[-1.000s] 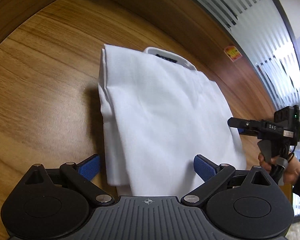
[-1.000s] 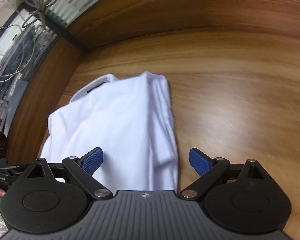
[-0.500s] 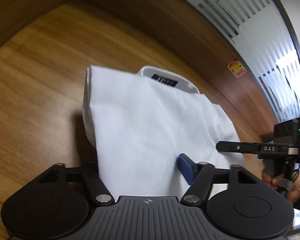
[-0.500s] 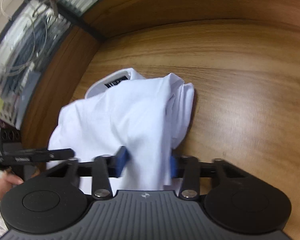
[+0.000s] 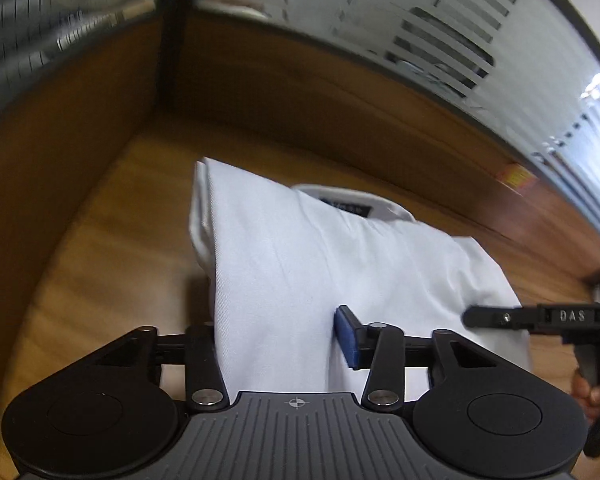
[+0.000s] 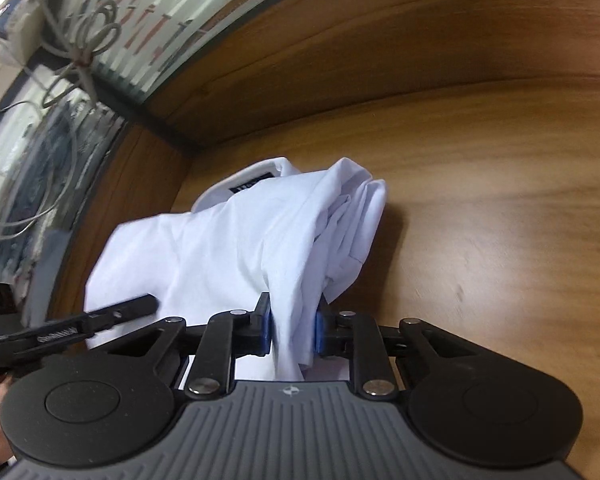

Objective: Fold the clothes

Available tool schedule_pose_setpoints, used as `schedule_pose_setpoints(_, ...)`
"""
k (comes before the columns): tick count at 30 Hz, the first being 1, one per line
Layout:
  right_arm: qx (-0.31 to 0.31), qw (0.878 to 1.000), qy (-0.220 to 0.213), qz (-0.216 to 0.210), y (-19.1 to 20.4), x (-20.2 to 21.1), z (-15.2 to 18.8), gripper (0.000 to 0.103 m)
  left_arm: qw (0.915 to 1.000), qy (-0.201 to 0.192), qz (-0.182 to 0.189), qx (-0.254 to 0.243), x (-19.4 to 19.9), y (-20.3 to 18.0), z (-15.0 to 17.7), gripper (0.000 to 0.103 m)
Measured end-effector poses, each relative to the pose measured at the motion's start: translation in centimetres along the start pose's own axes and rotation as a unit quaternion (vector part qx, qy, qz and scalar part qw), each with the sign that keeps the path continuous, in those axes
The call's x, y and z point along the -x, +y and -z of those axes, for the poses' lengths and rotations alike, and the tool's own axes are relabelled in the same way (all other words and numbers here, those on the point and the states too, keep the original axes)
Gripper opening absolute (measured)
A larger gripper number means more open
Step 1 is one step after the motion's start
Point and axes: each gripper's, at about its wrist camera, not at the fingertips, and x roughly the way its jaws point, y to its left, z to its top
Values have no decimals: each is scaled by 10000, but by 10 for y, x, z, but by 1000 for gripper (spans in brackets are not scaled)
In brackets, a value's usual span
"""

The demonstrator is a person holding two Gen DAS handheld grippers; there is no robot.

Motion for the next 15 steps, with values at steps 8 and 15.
schedule_pose_setpoints(8, -61, 9995, -116, 271, 11, -20, -5, 25, 9958, -365, -469, -699, 31, -11, -6, 88)
schedule_pose_setpoints(15, -100, 9988, -100, 468, 14, -17, 7, 34, 9959, -643, -489, -408, 75, -18, 32, 90)
